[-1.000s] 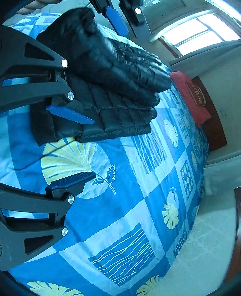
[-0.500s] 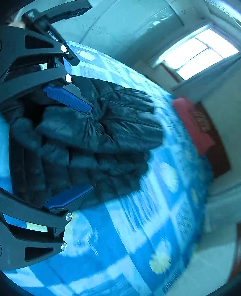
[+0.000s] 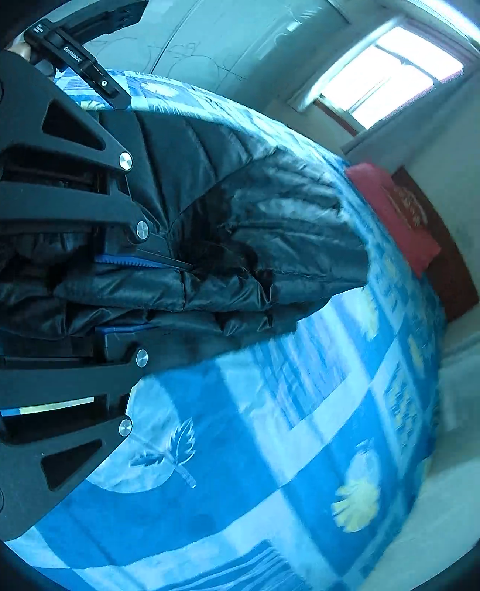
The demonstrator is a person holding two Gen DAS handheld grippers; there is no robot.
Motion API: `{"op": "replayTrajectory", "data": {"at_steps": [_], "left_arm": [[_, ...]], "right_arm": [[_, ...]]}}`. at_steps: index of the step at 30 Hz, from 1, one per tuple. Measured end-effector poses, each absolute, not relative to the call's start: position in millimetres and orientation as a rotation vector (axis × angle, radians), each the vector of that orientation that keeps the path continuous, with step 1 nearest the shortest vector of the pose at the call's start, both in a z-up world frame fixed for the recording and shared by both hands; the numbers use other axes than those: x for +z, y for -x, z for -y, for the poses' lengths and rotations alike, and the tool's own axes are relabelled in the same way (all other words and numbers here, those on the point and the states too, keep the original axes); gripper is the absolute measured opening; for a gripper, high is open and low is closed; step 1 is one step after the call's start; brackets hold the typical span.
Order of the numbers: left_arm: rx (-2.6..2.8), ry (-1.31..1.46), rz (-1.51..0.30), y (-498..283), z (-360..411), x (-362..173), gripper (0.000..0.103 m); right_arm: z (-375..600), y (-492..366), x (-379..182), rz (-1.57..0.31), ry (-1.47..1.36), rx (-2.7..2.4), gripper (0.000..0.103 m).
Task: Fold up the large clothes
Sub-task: 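Grasp the folded jacket with the right tool and press it flat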
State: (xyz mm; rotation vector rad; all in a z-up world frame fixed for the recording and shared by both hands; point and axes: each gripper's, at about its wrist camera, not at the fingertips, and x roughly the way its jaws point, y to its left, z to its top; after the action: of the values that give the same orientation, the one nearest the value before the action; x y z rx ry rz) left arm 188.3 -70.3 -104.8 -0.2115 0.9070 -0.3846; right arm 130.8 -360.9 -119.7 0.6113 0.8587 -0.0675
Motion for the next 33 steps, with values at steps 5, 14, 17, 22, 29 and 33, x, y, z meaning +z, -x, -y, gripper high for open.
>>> {"op": "replayTrajectory", "data": {"at_steps": [5,14,17,22,29,33], "left_arm": [[-0.375,0.172,-0.935,-200.2,90.3,-127.7,0.060],[-0.364,0.177,-0.927,-194.6,83.1,-123.6,0.059],[-0.356,0.172,-0.889,-179.8,76.8,-110.7,0.059],[-0.370,0.226,-0.834,-159.4,65.3,-89.9,0.059],[-0.413,0.220,-0.899,-167.0,80.4,-105.7,0.059],[-0.384,0.147,-0.912,-171.5,92.0,-126.3,0.059]], "right_arm": [[372.5,-132.1,-146.8,-0.860,-0.655,-0.047,0.023],[374.2,-118.5,-121.0,-0.854,-0.619,-0.075,0.048],[367.7,-100.6,-96.5,-0.821,-0.566,-0.110,0.051],[342.6,-66.9,-49.0,-0.713,-0.471,-0.091,0.033],[315.5,-70.6,-78.6,-0.836,-0.419,0.002,0.023],[321.3,-80.9,-120.1,-0.911,-0.430,-0.015,0.023]]}}
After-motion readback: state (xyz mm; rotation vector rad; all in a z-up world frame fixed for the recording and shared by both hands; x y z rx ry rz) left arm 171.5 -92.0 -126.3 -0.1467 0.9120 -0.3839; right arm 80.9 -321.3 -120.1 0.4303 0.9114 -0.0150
